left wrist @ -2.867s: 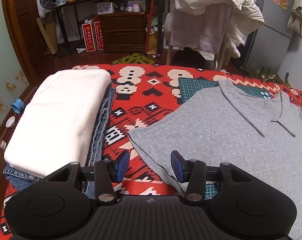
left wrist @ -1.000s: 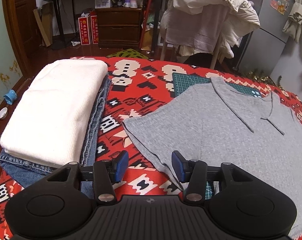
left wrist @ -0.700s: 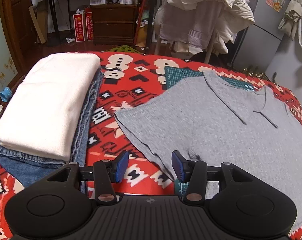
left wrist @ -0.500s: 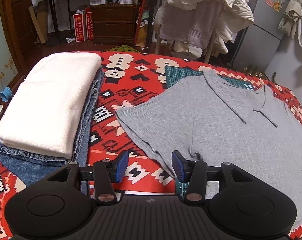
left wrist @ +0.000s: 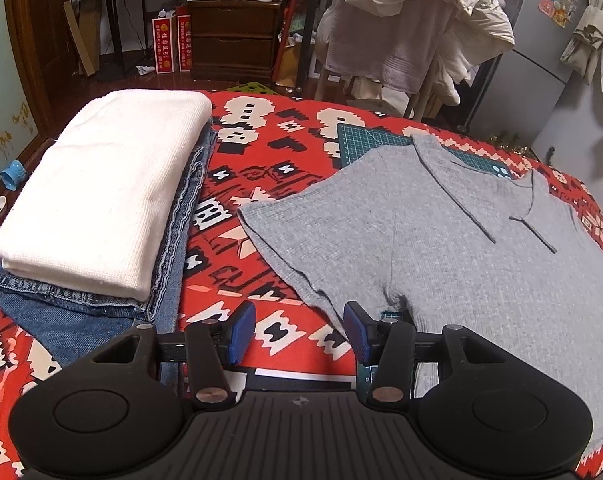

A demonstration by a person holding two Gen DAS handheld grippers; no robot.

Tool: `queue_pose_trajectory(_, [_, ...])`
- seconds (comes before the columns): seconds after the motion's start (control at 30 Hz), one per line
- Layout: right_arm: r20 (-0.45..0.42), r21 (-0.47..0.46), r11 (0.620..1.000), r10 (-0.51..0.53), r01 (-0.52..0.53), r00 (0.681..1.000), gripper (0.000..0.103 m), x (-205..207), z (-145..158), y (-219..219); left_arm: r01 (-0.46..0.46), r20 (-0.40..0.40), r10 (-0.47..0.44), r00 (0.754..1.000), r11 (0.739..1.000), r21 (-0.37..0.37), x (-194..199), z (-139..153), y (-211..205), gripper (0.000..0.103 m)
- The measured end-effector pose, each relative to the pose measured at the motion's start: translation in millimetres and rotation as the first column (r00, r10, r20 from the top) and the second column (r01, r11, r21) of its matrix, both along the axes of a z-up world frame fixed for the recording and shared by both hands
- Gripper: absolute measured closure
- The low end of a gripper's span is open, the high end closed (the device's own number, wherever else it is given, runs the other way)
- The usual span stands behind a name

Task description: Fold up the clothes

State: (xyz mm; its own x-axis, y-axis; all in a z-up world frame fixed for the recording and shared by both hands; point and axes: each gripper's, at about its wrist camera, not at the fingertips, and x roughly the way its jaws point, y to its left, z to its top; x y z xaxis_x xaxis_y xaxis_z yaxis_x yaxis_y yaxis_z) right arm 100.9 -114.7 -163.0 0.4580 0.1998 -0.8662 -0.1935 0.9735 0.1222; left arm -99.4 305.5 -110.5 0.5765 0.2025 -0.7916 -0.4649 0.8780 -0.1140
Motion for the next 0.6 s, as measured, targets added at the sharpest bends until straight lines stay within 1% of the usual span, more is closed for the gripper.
queue_pose_trajectory(0.03, [-0.003, 0.011, 1.000, -0.017, 0.017, 1.000, 0.103, 1.0, 0.3, -6.4, 0.003, 0.001, -0.003, 1.000, 1.000, -0.006, -0.9, 0.4, -0.1, 0.055])
queue_pose_trajectory(0.1, [0.002, -0.015, 0.998, -0.057, 0.057, 0.998, 0.103, 3.9, -1.1, -15.5, 0.010, 0.003, -0.010, 1.000, 1.000, -0.023, -2.6, 1.2, -0.3, 0.055])
queue_pose_trajectory(0.2, [-0.011, 0.038, 0.996, -0.076, 0.077, 0.997, 0.103, 4.3, 0.7, -29.1, 0.030, 0.014, -0.030, 0.999, 0.998, -0.047, -6.4, 2.7, -5.2, 0.055])
queue_pose_trajectory(0.27, [-0.002, 0.084, 0.994, -0.077, 0.077, 0.997, 0.101, -0.4, 6.4, -36.4, 0.048, 0.021, -0.047, 0.999, 0.998, -0.050, -9.1, 3.8, -11.9, 0.054])
queue_pose_trajectory(0.37, [0.007, 0.146, 0.988, -0.057, 0.055, 0.998, 0.095, -12.1, 15.6, -38.9, 0.083, 0.030, -0.082, 0.996, 0.995, -0.054, -11.9, 5.3, -25.4, 0.048])
queue_pose_trajectory(0.43, [0.034, 0.154, 0.988, -0.034, 0.029, 0.999, 0.089, -24.7, 23.7, -35.2, 0.110, 0.032, -0.108, 0.994, 0.993, -0.039, -11.8, 6.7, -37.5, 0.045])
queue_pose_trajectory(0.5, [0.059, 0.165, 0.986, 0.008, -0.018, 0.998, 0.073, -38.7, 30.9, -27.0, 0.138, 0.032, -0.137, 0.990, 0.990, -0.019, -11.0, 8.1, -51.1, 0.036])
queue_pose_trajectory(0.57, [0.085, 0.160, 0.986, 0.040, -0.053, 0.996, 0.066, -53.1, 36.1, -15.2, 0.167, 0.031, -0.167, 0.985, 0.986, 0.012, -8.5, 8.7, -66.7, 0.027])
queue_pose_trajectory(0.6, [0.102, 0.157, 0.984, 0.062, -0.077, 0.993, 0.060, -61.4, 37.9, -8.4, 0.178, 0.030, -0.179, 0.983, 0.984, 0.034, -6.6, 8.7, -75.2, 0.025])
